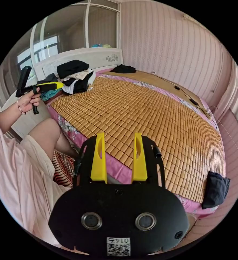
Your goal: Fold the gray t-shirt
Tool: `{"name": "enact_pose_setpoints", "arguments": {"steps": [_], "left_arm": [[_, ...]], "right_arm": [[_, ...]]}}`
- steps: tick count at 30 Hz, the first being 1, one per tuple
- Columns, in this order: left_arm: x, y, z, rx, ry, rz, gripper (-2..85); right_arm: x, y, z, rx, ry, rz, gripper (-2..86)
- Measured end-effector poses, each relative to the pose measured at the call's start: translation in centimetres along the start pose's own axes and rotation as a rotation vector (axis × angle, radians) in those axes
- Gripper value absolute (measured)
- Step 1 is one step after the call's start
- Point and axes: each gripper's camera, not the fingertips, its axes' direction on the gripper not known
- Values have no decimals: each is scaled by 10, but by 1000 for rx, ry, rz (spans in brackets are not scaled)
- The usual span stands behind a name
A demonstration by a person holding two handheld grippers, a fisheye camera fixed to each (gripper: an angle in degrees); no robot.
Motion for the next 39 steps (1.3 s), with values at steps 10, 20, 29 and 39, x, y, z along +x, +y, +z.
{"name": "enact_pose_setpoints", "arguments": {"steps": [10,20,29,39], "left_arm": [[-175,147,-191,187,-363,-512,67],[-290,226,-318,379,-572,-814,75],[-386,196,-330,301,-416,-874,79],[-318,170,-367,391,-423,-592,-9]], "right_arm": [[-224,-186,84,-37,-340,-626,170],[-418,-359,133,53,-492,-989,171],[-555,-474,190,-38,-498,-876,164],[-629,-530,185,-32,-548,-826,166]]}}
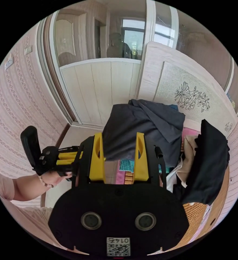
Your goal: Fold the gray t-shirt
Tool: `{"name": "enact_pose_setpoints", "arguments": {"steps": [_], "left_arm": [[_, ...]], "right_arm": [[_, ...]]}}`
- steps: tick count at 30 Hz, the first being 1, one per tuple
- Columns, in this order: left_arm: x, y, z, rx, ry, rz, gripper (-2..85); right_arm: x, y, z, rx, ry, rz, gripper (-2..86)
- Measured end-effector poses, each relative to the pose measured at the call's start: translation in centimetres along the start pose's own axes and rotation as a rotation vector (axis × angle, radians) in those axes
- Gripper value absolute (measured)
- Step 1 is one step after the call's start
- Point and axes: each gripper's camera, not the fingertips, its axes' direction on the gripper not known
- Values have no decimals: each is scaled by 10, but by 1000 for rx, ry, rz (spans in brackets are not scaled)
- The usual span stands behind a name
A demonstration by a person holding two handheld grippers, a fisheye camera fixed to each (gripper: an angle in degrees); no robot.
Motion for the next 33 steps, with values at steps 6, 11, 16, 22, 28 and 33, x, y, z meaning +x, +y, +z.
{"name": "enact_pose_setpoints", "arguments": {"steps": [6,11,16,22,28,33], "left_arm": [[46,12,13,-94,49,110,-8],[36,29,6,-117,92,42,-6],[-5,34,-45,4,-180,-14,-5],[-69,-28,-46,41,-272,-98,57],[-77,-76,13,-185,-173,-71,55],[-45,-73,-2,-173,-136,30,-7]], "right_arm": [[-22,0,52,-242,93,-48,112],[7,26,39,-223,79,37,35],[26,54,5,-154,35,74,23],[43,94,-23,-83,-7,181,14],[55,135,-53,-67,9,226,7],[71,186,-101,28,-40,268,5]]}}
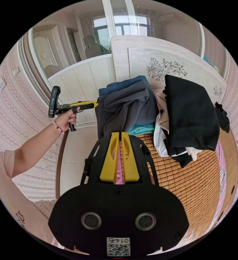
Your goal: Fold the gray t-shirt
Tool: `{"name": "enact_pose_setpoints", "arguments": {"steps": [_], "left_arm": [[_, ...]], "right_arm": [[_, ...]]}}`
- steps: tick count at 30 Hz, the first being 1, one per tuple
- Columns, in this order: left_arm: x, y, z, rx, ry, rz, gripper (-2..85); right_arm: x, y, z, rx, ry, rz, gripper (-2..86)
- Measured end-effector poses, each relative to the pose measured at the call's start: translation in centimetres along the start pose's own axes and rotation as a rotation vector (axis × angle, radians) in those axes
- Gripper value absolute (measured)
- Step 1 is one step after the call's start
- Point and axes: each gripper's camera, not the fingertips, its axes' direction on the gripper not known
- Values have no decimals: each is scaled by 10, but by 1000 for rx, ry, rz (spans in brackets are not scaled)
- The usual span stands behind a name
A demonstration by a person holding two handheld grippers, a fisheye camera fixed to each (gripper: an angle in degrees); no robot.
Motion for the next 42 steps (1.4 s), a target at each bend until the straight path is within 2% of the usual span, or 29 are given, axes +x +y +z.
{"name": "enact_pose_setpoints", "arguments": {"steps": [7,10,14,20,22,24,26,29,31,34,37,40,42], "left_arm": [[48,-1,-80,206,116,88,-10],[94,-3,-116,276,158,200,-10],[164,-3,-142,348,336,324,-10],[273,-11,-89,274,586,393,-10],[311,-19,-57,206,667,393,-10],[376,-34,-30,168,661,481,-10],[424,-48,-21,188,668,536,-10],[480,-71,-14,294,659,499,-10],[498,-79,-11,306,756,429,-10],[522,-60,-13,338,798,513,-10],[530,-15,7,240,792,615,-10],[531,47,65,-28,751,642,-10],[528,102,123,-274,734,581,-10]], "right_arm": [[47,106,-108,262,-161,110,4],[70,177,-159,373,-199,200,4],[99,299,-231,534,-217,378,4],[111,462,-339,767,-19,546,4],[121,490,-371,749,85,581,3],[140,509,-420,711,204,617,3],[149,514,-462,745,308,603,3],[154,530,-530,921,454,572,3],[149,545,-556,1023,457,544,3],[123,579,-565,1074,455,457,4],[106,629,-529,951,456,515,4],[105,702,-461,766,420,774,3],[107,766,-399,619,340,1066,2]]}}
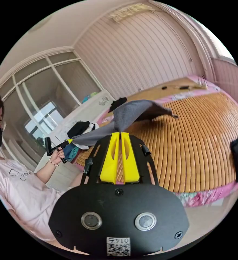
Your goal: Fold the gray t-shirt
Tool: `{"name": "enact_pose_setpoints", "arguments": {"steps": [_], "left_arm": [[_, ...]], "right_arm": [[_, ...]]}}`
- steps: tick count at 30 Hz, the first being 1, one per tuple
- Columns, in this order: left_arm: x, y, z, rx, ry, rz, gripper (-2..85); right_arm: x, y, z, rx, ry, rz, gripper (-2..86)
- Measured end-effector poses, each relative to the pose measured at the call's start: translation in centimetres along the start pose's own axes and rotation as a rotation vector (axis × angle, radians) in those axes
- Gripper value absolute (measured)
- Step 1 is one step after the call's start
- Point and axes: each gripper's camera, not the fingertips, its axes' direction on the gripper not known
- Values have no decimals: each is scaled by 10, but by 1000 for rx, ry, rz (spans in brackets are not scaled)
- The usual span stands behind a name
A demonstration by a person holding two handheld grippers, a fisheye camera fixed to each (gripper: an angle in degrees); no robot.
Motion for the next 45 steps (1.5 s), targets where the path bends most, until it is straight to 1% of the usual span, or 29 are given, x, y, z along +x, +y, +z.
{"name": "enact_pose_setpoints", "arguments": {"steps": [1,3,5,6,8,10,11,13,15,17,19,21,22,24,27,30,35,40,42,45], "left_arm": [[-4,11,14,-37,5,-26,-10],[-17,47,60,-175,4,-148,-10],[-21,62,86,-258,-6,-172,-10],[-22,68,101,-318,-34,-168,-10],[-25,70,116,-365,-37,-166,-10],[-28,69,126,-376,-56,-159,-10],[-30,66,132,-389,-70,-160,-10],[-36,63,140,-400,-78,-178,-10],[-41,58,148,-401,-87,-195,-10],[-43,54,154,-406,-93,-194,-10],[-45,52,161,-419,-97,-195,-10],[-49,51,171,-434,-94,-213,-10],[-50,51,173,-437,-94,-218,-10],[-54,49,181,-445,-90,-229,-10],[-59,49,189,-449,-77,-245,-10],[-62,49,196,-462,-37,-256,-9],[-61,43,204,-489,-27,-233,0],[-43,35,212,-548,-65,-92,55],[-33,35,220,-598,-70,-34,73],[-25,36,231,-638,-104,7,88]], "right_arm": [[13,14,5,-32,33,55,2],[49,59,14,-141,211,210,3],[60,73,15,-212,275,261,6],[58,75,16,-223,300,250,10],[49,70,22,-232,333,191,23],[36,59,40,-288,365,101,46],[26,51,57,-325,384,42,67],[5,43,88,-382,384,-94,80],[-24,37,133,-447,414,-274,98],[-33,35,163,-471,491,-343,108],[-25,34,184,-487,539,-322,108],[2,33,197,-548,551,-221,86],[5,33,192,-518,528,-209,77],[23,27,167,-475,539,-86,25],[41,31,114,-365,488,3,13],[64,49,68,-344,469,84,9],[94,79,34,-376,495,164,9],[117,92,18,-371,537,277,21],[121,95,7,-329,552,299,35],[125,99,4,-314,518,285,69]]}}
